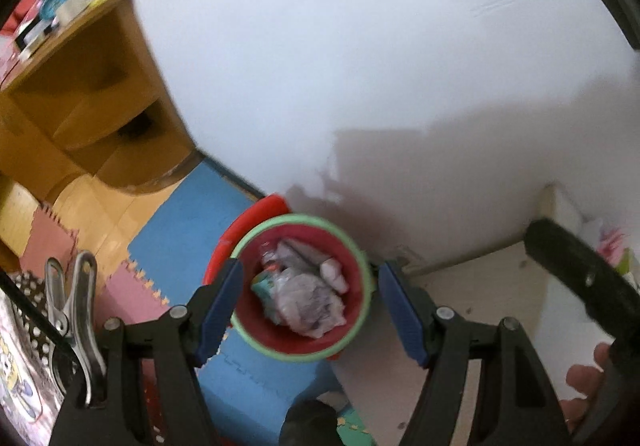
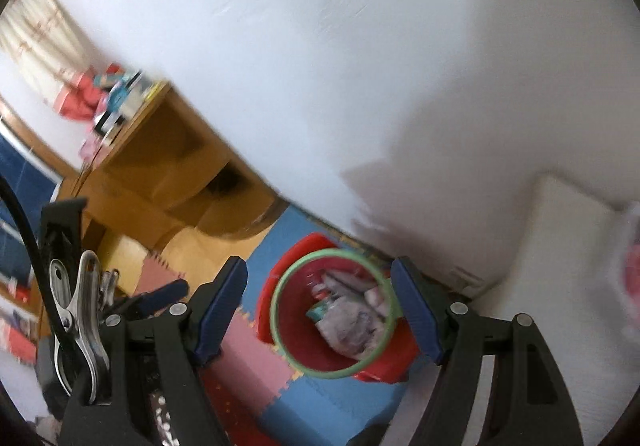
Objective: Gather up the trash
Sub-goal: 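Raise both open grippers from the bucket and move back over the table, then grasp the pink dotted paper with the left gripper while the right grasps the white foam net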
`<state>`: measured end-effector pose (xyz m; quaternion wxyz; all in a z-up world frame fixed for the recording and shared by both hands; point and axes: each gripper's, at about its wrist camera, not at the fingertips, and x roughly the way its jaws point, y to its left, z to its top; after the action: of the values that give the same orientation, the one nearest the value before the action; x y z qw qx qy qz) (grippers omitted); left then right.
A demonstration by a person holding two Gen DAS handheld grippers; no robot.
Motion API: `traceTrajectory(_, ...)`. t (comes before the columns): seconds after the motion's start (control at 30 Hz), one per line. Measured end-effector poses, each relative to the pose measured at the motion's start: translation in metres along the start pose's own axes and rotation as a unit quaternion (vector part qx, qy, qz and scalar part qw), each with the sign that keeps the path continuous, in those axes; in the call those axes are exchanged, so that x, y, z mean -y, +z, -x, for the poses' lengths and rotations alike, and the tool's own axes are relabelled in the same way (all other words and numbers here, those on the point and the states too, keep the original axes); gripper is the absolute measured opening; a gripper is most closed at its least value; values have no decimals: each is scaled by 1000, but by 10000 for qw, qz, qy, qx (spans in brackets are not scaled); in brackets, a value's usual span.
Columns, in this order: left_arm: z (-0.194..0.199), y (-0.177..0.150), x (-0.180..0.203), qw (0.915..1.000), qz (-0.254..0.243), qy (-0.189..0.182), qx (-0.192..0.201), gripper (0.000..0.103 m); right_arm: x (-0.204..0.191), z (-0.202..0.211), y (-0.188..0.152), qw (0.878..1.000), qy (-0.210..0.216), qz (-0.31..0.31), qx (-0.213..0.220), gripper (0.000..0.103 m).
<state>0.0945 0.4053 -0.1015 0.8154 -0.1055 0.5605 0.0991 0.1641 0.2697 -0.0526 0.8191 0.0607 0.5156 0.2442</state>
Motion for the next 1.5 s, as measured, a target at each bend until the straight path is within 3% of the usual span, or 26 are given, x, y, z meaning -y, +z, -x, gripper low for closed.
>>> traceTrajectory(0.3,32,10,72,9952,-783,-137,575,74,61,69,-9,9967,-562,-358,460,77)
traceTrajectory(0.53,51,-6,134,9922,-993,-640,400,74,109,121,-35,9903,-876,-831,684,77)
traceTrajectory(0.83,70,-26,230,9796,-1708,-859,616,75,200,200,-87,9681,-1493,-1745,1007,77)
traceTrajectory(1.1,54,-37,321,9746,-1947,-831,728,75,271,260,-104,9491,-2244,-1764,1334,77)
traceTrajectory(1.23,38,-39,350,9732,-2029,-778,756,75,305,272,-105,9358,-2800,-1686,1321,77)
traceTrajectory(1.3,28,-39,362,9720,-2151,-499,808,75,317,271,-105,9350,-2817,-1739,1276,77)
traceTrajectory(1.5,15,-31,371,9732,-2108,-465,798,78,330,259,-107,9378,-2798,-1745,1090,76)
